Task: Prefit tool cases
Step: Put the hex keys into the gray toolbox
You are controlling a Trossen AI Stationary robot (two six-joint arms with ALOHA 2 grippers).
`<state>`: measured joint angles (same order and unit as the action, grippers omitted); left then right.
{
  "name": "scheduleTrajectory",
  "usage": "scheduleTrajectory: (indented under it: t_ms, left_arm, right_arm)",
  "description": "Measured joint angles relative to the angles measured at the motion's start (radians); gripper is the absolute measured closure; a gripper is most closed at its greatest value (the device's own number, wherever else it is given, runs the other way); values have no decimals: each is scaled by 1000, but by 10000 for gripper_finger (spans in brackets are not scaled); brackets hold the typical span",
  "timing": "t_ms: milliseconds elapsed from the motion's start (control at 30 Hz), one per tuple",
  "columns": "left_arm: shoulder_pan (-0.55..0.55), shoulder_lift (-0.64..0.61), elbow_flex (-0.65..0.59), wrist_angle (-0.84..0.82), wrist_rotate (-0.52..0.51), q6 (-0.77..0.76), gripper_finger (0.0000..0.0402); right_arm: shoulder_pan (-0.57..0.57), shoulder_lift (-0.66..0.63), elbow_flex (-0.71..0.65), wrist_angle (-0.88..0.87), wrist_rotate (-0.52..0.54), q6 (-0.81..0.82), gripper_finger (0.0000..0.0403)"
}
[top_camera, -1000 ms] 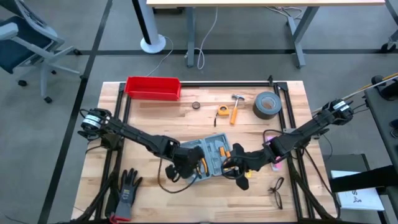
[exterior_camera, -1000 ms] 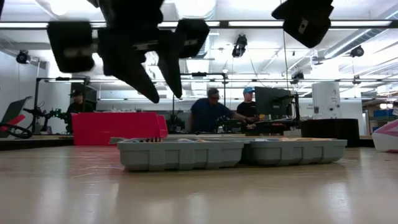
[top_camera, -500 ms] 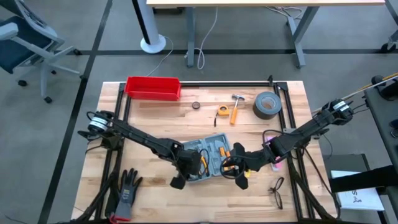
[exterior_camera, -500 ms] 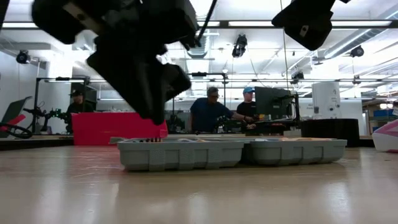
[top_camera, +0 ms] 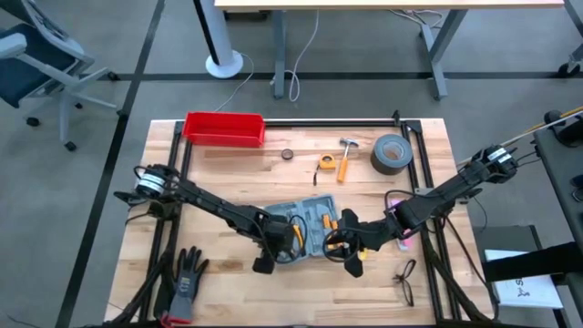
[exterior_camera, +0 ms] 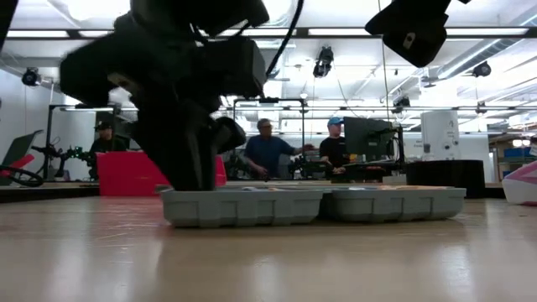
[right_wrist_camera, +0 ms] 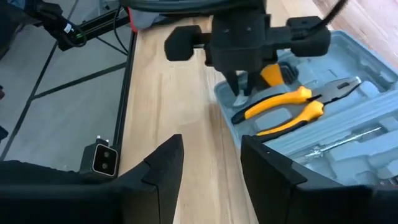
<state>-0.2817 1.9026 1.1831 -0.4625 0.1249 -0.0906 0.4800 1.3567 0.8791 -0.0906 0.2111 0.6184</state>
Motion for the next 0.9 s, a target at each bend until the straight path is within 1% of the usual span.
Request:
scheduleTrajectory:
  t_ms: [133, 300, 467, 533, 600, 667, 733, 800, 833, 900]
  left_arm:
    - [6, 2, 0, -4, -48, -7, 329]
    - [12, -13, 9, -27, -25, -8, 335]
    - [12, -22, 85, -131, -13, -6, 341]
    - [12, -22, 111, -169, -43, -17, 340]
    - [15, -22, 126, -184, -119, -75, 337]
    - [25, -22, 138, -207, -212, -170, 331]
    - [41, -22, 146, -230, -279, -264, 323]
    - [57, -23, 145, -232, -307, -368, 315]
    - [64, -23, 143, -232, -308, -418, 310]
    - [73, -23, 134, -236, -291, -469, 301]
  right_arm:
    - [0, 0, 0, 0, 0, 1, 257]
    - [2, 0, 0, -1, -1, 2, 259]
    - [2, 1, 0, -1, 0, 3, 265]
    - [2, 1, 0, -1, 11, 4, 265]
    - [5, 1, 0, -23, 51, 15, 264]
    - [7, 1, 0, -77, 109, 34, 260]
    - [7, 1, 0, -138, 158, 89, 256]
    - [1, 1, 0, -187, 187, 143, 252]
    - [-5, 1, 0, -208, 192, 157, 251]
    - [-12, 1, -1, -240, 194, 176, 247]
